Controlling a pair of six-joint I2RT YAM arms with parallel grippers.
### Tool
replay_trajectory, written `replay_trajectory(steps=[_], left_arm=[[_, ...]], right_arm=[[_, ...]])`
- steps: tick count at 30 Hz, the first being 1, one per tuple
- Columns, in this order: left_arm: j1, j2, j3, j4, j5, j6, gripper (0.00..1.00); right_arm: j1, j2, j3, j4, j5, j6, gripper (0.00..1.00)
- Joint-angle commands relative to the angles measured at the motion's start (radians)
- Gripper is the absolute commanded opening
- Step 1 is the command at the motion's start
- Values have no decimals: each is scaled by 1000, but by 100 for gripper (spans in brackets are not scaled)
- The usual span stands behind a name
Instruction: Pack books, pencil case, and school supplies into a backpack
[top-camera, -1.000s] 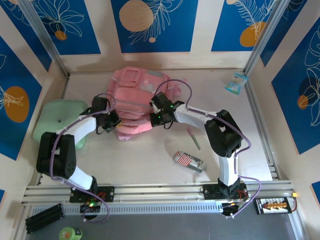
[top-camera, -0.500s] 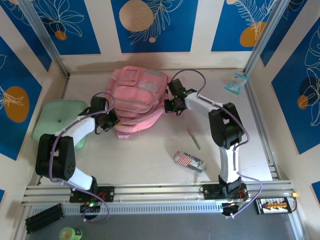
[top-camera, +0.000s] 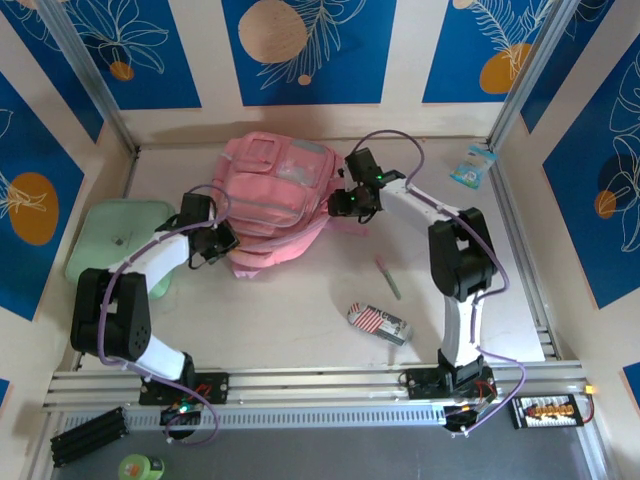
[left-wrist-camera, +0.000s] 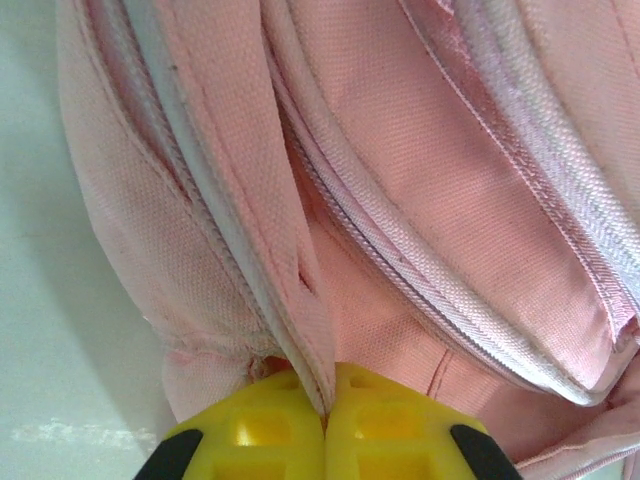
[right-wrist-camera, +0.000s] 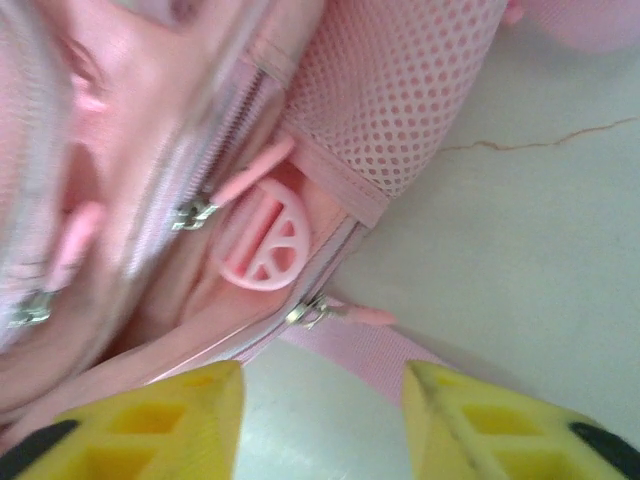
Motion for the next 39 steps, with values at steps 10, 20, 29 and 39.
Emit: replay_trajectory(steps=[10, 20, 29, 39], left_arm=[[-66, -165, 177, -302, -93, 345, 68], [-306, 160, 539, -392, -268, 896, 86], [-330, 372, 685, -461, -282, 1275, 84], [-328, 466, 743, -444, -433, 1411, 64]], right_arm=[[4, -39, 65, 39, -152, 93, 58], [-36, -14, 66, 127, -187, 170, 71], [-95, -50, -10, 160, -214, 171, 73], [-105, -60, -49, 183, -213, 172, 73]])
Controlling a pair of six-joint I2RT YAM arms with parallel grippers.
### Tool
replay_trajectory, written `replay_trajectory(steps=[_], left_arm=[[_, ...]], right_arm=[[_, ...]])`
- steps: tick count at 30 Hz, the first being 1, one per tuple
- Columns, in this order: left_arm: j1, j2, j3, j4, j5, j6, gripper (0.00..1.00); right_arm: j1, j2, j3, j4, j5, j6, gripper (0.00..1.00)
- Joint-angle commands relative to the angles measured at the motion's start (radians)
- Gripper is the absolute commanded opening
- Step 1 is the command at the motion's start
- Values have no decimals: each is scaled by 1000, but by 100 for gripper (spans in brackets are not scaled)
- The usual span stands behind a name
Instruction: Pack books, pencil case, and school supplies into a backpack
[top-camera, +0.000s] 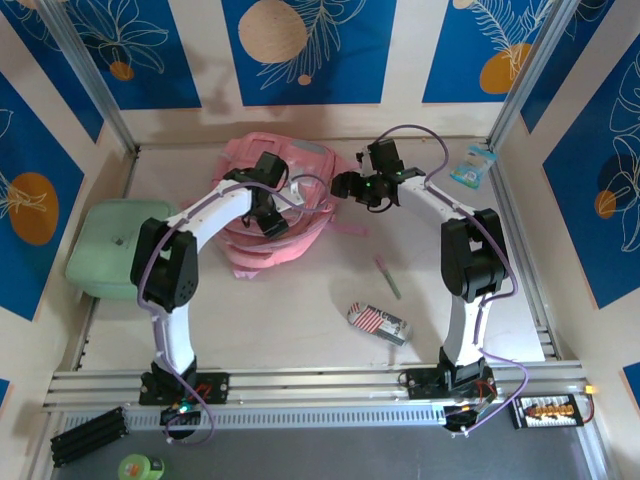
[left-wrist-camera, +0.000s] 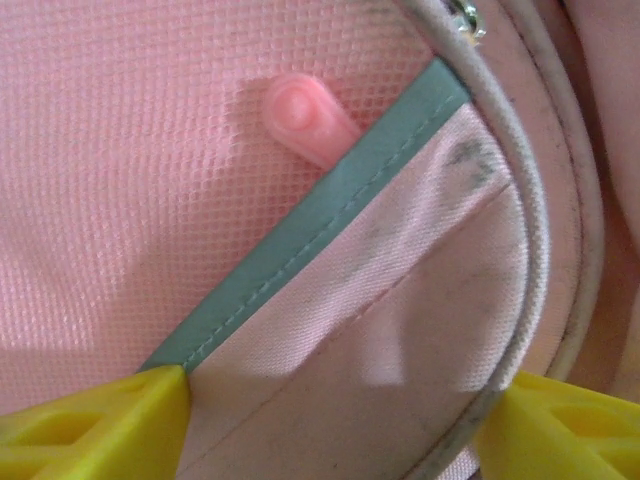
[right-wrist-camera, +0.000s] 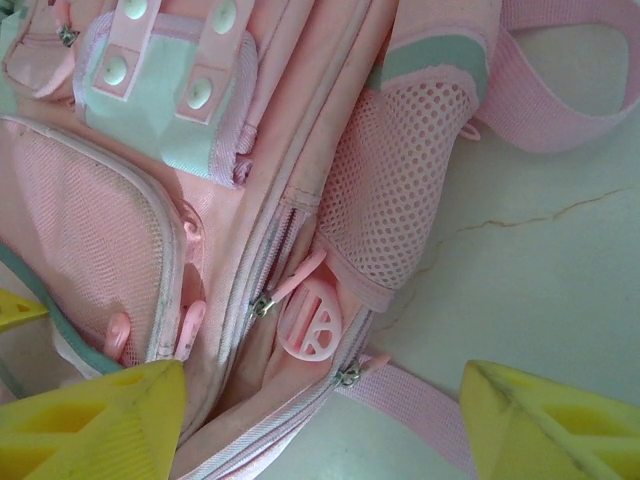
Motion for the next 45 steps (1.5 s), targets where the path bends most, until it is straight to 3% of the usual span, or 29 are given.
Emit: replay_trajectory(steps=[1, 5, 11, 23, 32, 37, 41, 45], left_arm=[[3, 21, 44, 4, -66, 63, 58], [6, -23, 33, 65, -30, 55, 29], [11, -120, -19, 157, 3, 4, 0], [58, -390, -278, 395, 199, -223, 0], [92, -429, -328, 435, 233, -283, 0], [100, -438, -343, 447, 258, -291, 0], [101, -435, -343, 442, 255, -286, 0], [106, -436, -345, 437, 256, -283, 0]], right_arm=[[-2, -41, -16, 17, -30, -1, 72], [-1, -41, -13, 32, -82, -29, 72], [5, 5, 31, 38, -178, -51, 71], [16, 188, 262, 36, -333, -89, 72], [37, 296, 332, -4, -401, -178, 72], [47, 310, 335, -53, -497, -260, 73], [47, 273, 291, -76, -512, -334, 67], [36, 226, 232, -64, -499, -375, 52]])
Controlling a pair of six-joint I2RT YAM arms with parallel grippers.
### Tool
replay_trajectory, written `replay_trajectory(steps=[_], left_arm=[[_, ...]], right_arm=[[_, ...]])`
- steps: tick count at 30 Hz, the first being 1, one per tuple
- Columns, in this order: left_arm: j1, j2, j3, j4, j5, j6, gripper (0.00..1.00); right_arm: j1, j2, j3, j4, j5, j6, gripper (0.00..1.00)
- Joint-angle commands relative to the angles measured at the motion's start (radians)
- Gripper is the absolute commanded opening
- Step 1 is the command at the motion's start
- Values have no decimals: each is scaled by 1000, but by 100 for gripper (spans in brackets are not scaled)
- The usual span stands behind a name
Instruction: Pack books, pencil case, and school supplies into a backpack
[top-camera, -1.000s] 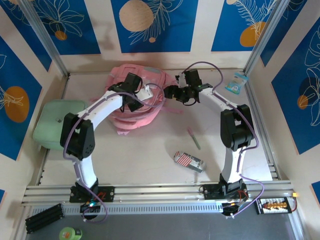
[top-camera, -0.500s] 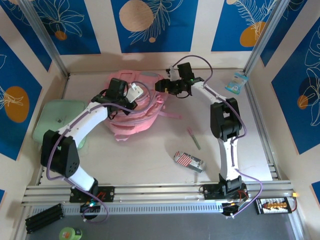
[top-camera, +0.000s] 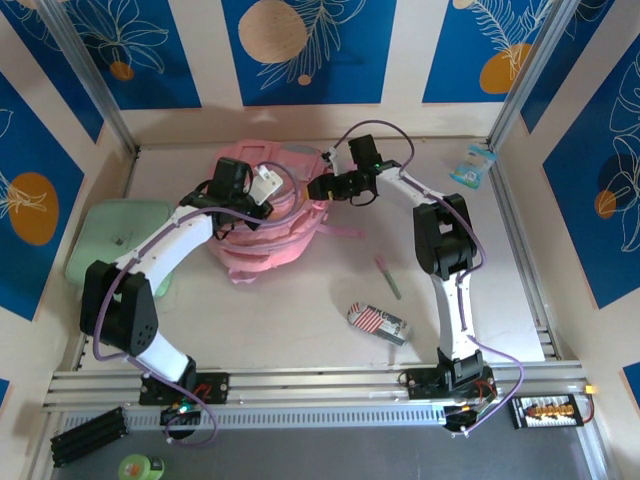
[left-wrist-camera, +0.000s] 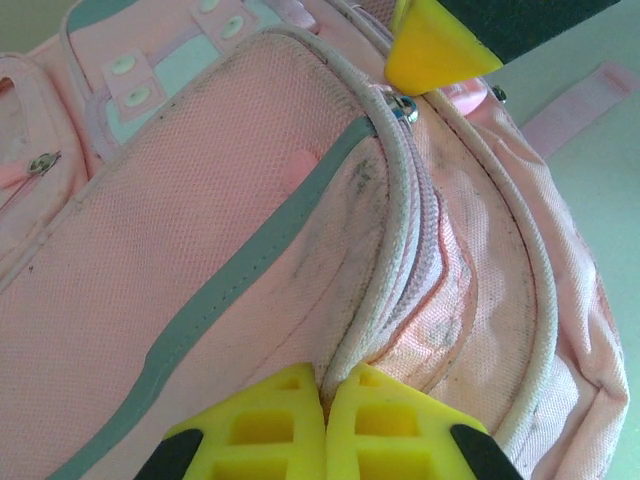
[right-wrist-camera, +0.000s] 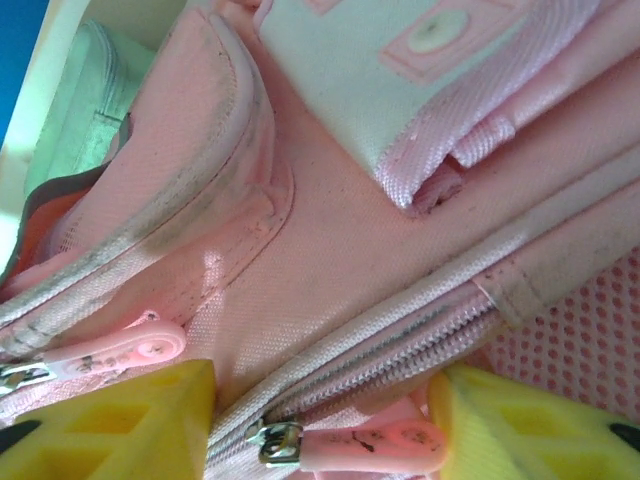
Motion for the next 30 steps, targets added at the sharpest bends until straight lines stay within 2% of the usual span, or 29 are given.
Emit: replay_trajectory(steps=[1, 5, 8, 11, 19, 22, 26, 30], left_arm=[[21, -53, 8, 67, 27, -32, 0], [23, -56, 10, 63, 30, -30, 0], [25, -57, 11, 63, 32, -31, 0], [27, -59, 15, 63, 29, -33, 0], [28, -59, 17, 56, 33, -34, 0], [29, -59, 17, 55, 34, -35, 0], [32, -60, 16, 55, 33, -34, 0], [33, -59, 16, 55, 38, -33, 0]], right_arm=[[-1, -68, -48, -53, -47, -78, 47], [-1, -85, -67, -59, -2, -117, 28], [3, -82, -66, -74, 14, -141, 22], [9, -83, -68, -90, 16, -173, 23], [26, -95, -74, -104, 68, -271, 38], [27, -112, -90, -78, 109, -268, 37], [24, -204, -197, 25, 191, -248, 33], [32, -260, -267, 66, 169, -247, 33]])
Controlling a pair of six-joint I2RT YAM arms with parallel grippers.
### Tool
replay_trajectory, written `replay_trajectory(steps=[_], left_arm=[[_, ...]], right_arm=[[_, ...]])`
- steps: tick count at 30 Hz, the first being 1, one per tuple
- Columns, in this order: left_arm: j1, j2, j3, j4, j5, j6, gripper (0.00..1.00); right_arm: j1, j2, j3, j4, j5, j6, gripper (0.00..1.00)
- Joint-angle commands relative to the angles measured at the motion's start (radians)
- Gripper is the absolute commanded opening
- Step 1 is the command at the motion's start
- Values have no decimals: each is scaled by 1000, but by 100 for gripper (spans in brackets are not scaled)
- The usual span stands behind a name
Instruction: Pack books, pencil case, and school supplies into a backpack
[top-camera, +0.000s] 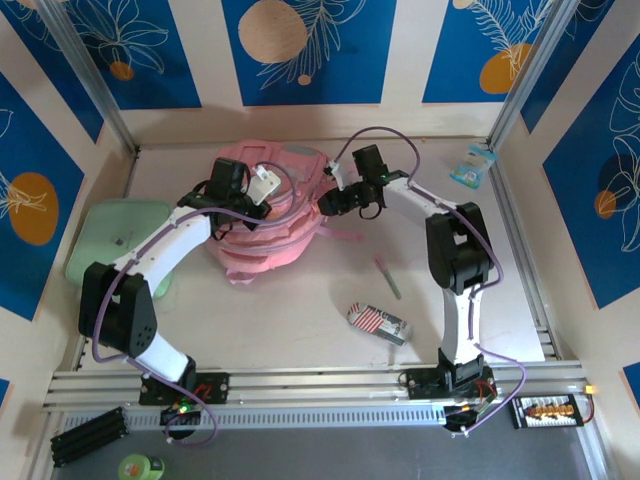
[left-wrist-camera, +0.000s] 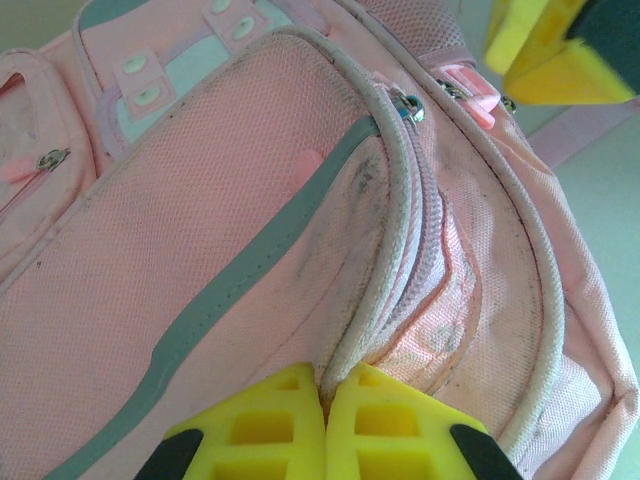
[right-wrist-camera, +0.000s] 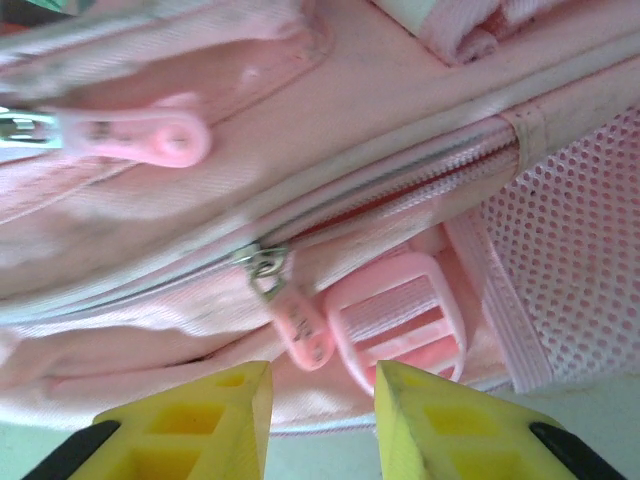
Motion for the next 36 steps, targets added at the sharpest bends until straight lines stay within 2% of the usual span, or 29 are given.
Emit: replay_trajectory(steps=[1, 8, 15, 25, 26, 28, 31, 36], left_arm=[[22, -49, 24, 55, 26, -32, 0], [22, -45, 21, 59, 37, -38, 0], [22, -48, 17, 59, 42, -42, 0], [22, -51, 20, 64, 39, -40, 0], [23, -51, 20, 66, 37, -41, 0], [25, -49, 22, 71, 35, -48, 0], [24, -31, 29, 83, 36, -81, 0], [22, 39, 51, 132, 81, -212, 0]], right_arm=[[16, -56, -28, 46, -4, -13, 34], [44, 9, 34, 17, -1, -30, 38], [53, 71, 111, -20, -6, -66, 31], [67, 117, 157, -25, 130, -93, 29], [67, 118, 157, -28, 134, -94, 28], [70, 116, 153, -37, 137, -98, 16], [84, 81, 125, -45, 158, -105, 5], [106, -55, 3, -45, 118, -64, 2]])
